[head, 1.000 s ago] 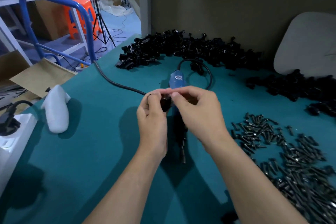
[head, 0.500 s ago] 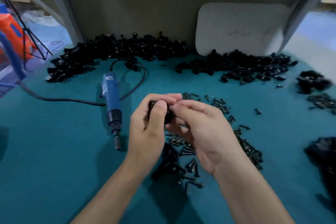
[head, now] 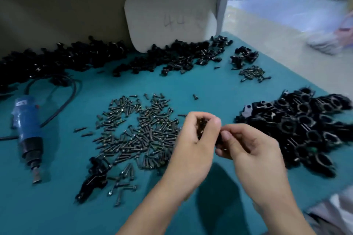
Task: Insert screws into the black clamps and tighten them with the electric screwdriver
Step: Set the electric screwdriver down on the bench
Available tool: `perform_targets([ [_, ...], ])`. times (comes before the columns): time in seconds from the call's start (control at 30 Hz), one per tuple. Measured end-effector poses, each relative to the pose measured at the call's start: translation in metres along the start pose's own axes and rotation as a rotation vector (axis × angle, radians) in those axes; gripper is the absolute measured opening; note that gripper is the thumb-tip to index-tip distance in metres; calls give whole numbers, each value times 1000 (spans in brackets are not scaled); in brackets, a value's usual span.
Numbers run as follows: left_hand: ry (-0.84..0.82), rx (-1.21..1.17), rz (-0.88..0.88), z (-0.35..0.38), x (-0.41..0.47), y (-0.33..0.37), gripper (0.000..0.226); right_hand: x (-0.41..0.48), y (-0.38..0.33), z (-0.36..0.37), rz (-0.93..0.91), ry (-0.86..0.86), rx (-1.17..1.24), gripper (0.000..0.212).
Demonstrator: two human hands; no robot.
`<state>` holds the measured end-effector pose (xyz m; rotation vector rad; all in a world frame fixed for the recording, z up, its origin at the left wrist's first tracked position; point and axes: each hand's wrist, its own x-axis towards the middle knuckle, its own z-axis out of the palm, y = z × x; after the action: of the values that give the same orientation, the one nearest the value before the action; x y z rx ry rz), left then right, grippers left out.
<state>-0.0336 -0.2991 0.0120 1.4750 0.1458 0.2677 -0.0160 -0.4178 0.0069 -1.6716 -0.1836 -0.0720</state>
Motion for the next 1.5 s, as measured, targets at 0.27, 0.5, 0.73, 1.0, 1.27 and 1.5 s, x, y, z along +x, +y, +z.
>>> perform_targets([
  [0.27, -161, 312, 335, 106, 22, -26, 31, 12, 13, -64, -38, 444, -86, 27],
  [0.5, -206, 1031, 405, 125, 37, -46, 59, 13, 44, -86, -46, 481, -477, 24],
  [0.73, -316, 987, 336, 115, 41, -47, 51, 10, 57, -76, -68, 535, -495, 26],
  [1.0, -268, 705, 258, 101, 29, -47, 52, 6, 60, -69, -126, 526, -521, 33],
  [1.27, 51, 413, 346, 42, 12, -8, 35, -2, 15, 4, -370, 568, -169, 32],
  [1.5, 536, 293, 281, -119, 41, 43, 21, 25, -52, 175, -68, -168, 247, 30],
])
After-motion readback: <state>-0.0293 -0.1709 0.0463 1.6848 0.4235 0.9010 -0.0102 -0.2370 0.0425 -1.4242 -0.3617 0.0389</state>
